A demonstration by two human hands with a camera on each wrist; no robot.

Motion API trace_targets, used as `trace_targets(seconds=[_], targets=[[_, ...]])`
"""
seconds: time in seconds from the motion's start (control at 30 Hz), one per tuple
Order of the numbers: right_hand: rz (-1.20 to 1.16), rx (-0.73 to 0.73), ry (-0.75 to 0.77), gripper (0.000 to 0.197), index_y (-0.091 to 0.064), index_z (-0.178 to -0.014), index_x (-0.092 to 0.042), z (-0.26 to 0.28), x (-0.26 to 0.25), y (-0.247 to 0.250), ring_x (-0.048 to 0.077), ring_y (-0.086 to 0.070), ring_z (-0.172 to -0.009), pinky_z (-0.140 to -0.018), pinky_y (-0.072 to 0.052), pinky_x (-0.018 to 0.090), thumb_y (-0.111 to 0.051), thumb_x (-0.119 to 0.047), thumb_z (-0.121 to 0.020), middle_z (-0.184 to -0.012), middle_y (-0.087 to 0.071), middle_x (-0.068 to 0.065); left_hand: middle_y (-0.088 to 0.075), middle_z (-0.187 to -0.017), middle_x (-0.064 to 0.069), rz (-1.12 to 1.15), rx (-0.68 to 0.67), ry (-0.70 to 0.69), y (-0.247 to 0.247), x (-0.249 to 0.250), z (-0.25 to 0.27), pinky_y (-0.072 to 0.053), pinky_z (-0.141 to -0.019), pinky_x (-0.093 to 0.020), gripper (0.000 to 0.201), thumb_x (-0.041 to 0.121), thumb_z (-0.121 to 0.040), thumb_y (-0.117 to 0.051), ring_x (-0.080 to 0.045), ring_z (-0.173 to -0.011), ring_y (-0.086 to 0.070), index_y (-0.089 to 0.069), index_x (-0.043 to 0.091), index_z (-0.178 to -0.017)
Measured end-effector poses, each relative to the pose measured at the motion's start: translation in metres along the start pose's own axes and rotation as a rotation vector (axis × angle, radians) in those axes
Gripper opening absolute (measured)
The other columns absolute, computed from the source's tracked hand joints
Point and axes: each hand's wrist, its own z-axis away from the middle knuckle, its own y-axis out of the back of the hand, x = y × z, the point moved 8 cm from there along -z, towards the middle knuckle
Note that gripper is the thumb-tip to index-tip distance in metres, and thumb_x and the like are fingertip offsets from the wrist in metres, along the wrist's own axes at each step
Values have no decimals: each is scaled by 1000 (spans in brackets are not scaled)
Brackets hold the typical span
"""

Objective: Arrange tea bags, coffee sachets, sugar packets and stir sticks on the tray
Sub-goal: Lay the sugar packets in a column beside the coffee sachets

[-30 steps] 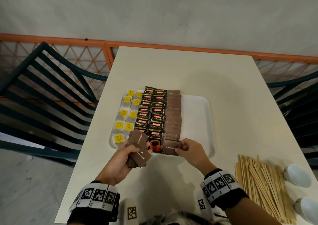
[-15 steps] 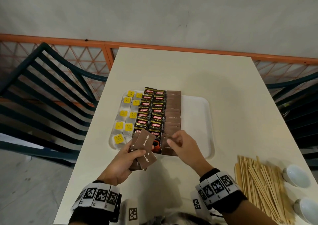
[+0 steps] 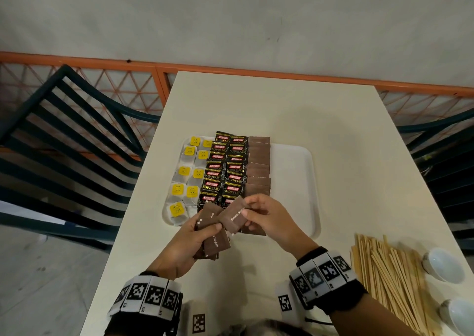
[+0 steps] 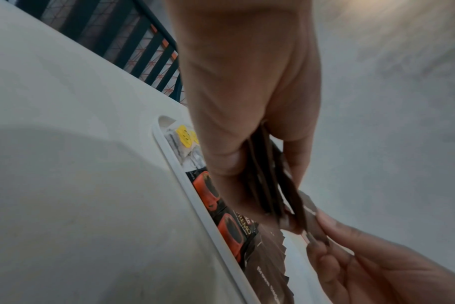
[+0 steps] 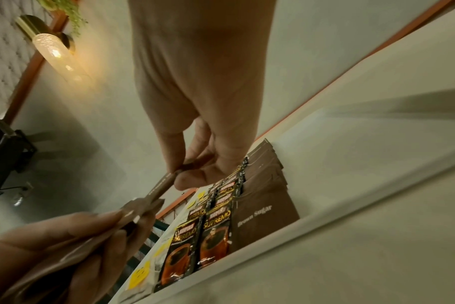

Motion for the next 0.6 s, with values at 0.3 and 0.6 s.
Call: trace_targets(seconds=[0.3, 0.6], targets=[[-303, 334, -179, 10, -60, -99, -6, -7, 36, 55, 15, -64, -70, -61, -53, 22, -57, -6, -89, -82, -67, 6, -65, -107, -18, 127, 14, 37, 9, -4, -6, -54, -55, -32, 38, -4, -87, -44, -27, -83, -64, -53, 10, -121], [25, 385, -218, 9, -63, -90, -11, -10, 61, 53, 15, -58, -76, -73, -45, 22, -67, -11, -82, -88, -66, 6, -62, -93, -15, 145, -4, 31, 7, -2, -7, -54, -51, -32, 39, -6, -81, -49, -24, -75, -62, -56, 13, -115]])
